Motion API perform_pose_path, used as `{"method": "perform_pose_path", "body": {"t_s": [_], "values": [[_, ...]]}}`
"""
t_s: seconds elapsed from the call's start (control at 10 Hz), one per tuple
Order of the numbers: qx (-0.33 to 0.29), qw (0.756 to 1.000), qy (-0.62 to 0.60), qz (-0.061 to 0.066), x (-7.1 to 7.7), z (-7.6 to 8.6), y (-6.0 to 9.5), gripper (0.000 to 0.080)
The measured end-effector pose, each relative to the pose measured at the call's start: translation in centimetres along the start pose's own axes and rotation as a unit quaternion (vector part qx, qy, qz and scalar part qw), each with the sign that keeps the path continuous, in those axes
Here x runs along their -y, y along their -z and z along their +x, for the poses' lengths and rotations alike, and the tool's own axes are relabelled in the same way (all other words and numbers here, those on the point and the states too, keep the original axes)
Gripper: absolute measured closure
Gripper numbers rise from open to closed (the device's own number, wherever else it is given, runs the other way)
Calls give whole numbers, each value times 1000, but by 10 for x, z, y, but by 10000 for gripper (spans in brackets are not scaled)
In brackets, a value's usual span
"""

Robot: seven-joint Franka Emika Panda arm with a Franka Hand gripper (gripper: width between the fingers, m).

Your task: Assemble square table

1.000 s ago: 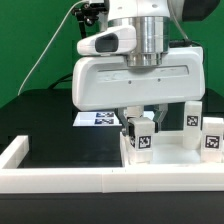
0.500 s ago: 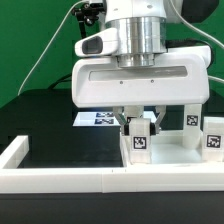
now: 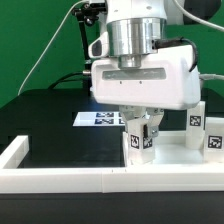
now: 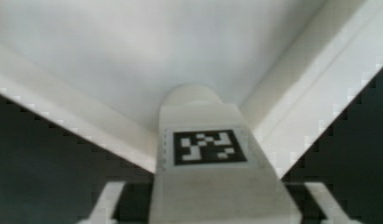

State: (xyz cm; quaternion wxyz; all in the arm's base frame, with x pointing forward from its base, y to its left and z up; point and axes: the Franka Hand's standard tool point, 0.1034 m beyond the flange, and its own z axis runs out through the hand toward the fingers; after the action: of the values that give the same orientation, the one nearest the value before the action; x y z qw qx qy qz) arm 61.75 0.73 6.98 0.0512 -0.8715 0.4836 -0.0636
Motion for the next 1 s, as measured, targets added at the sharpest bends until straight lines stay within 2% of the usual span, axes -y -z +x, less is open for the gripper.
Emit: {"method": "perform_pose_path", "body": {"t_s": [0.4, 0.6, 0.7, 0.8, 1.0], "values": [[-1, 996, -92, 0, 0, -1, 0, 509], [-2, 1000, -28, 1, 1, 2, 1, 267], [-2, 1000, -4, 2, 3, 1, 2, 267], [-2, 998, 55, 2, 3, 1, 2, 174], [-3, 986, 164, 1, 3, 1, 2, 157]]}}
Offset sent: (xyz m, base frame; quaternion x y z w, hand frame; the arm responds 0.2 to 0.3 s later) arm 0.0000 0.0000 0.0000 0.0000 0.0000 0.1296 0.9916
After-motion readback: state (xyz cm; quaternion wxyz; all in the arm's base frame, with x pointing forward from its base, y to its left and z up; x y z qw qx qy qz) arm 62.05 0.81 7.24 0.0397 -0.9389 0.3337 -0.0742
